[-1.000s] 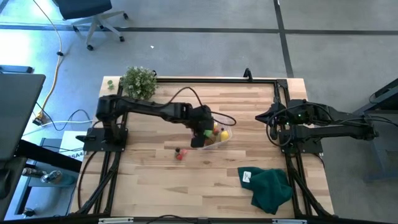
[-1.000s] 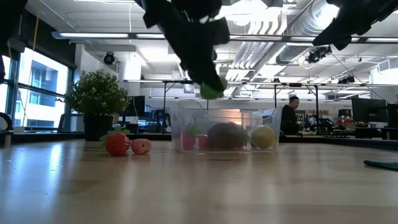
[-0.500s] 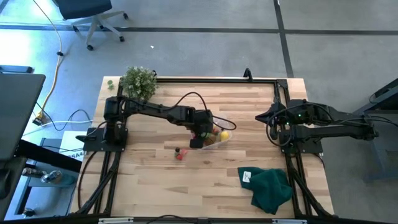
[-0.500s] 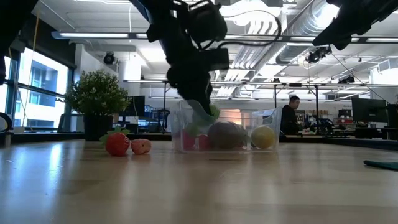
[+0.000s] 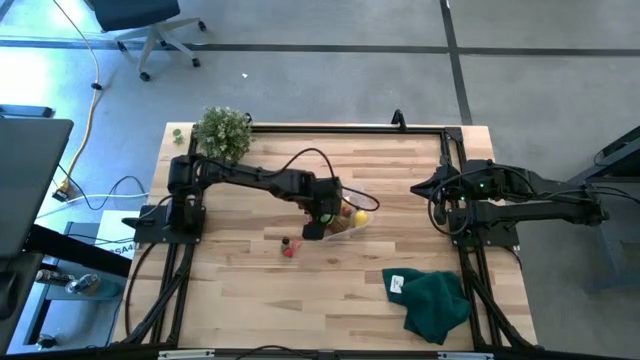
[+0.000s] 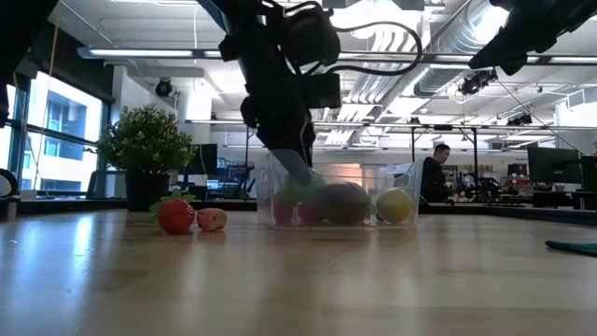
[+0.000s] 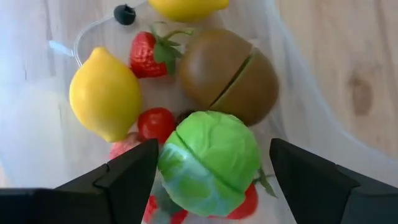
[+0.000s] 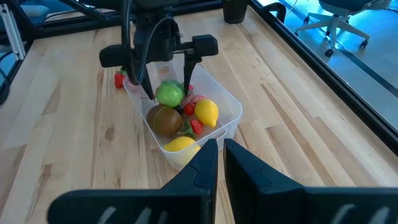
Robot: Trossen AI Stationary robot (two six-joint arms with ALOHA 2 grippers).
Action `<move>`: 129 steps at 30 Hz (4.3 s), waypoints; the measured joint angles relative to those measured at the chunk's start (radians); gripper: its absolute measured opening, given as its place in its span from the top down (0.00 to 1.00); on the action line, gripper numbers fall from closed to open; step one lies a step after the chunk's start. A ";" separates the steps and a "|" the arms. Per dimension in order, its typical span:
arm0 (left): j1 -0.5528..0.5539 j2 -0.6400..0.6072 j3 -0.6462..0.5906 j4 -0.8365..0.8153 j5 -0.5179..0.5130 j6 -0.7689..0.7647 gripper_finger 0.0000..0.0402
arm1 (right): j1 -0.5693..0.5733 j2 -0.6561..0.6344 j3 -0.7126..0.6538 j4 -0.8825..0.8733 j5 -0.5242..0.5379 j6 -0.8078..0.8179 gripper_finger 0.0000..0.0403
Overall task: Pick and placing Produce into tupperware
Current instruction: Put the green cabbage into the transparent bin, then put the red strawberry into the transparent bin
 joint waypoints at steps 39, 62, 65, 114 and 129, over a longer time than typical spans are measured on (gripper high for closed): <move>-0.106 -0.013 0.329 -0.672 -0.160 0.045 0.25 | 0.000 0.000 0.000 0.000 0.000 0.000 0.95; -0.112 -0.247 0.329 -0.678 -0.299 -0.003 0.25 | 0.000 0.000 0.000 0.000 0.000 0.000 0.95; -0.111 -0.275 0.329 -0.671 -0.302 -0.003 0.25 | 0.000 0.000 0.000 0.000 0.000 0.000 0.95; -0.090 -0.650 -0.382 0.108 0.245 0.116 0.25 | 0.000 0.000 0.000 -0.001 0.000 0.000 0.95; -0.095 -0.659 -0.528 0.088 0.237 -0.024 0.25 | 0.000 0.000 0.000 -0.001 0.000 0.000 0.95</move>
